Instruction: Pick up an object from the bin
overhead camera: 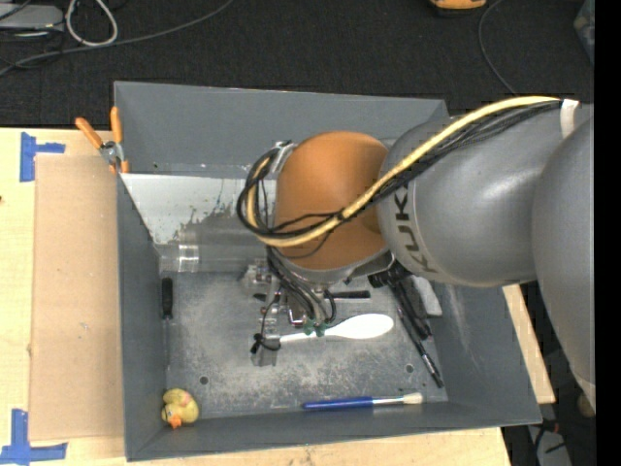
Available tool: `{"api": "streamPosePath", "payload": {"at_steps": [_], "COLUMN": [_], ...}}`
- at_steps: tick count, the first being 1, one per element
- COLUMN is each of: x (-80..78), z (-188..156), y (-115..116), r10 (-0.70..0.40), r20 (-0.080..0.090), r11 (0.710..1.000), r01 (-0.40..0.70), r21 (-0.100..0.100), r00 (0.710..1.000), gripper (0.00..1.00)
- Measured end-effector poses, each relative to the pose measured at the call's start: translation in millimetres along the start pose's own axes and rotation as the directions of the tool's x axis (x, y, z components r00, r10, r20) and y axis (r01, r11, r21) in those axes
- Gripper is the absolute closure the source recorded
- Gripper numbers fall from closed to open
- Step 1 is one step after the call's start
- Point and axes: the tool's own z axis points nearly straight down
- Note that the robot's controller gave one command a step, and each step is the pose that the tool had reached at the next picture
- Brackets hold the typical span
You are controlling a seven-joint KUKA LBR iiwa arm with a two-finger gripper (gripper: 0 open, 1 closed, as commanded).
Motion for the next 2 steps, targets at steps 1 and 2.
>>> {"api": "streamPosePath", "payload": {"at_steps": [1, 2], "x": [-1.9, -12.1], "z": [-2.9, 84.0], "y": [-1.0, -64.2], "r10": [0.005, 0.088], "r20": [0.006, 0.007], "r11": [1.0, 0.996], "r01": [-0.005, -0.088], "r21": [-0.001, -0.003], "r00": [1.0, 0.996], "gripper": [0.0, 0.0]}}
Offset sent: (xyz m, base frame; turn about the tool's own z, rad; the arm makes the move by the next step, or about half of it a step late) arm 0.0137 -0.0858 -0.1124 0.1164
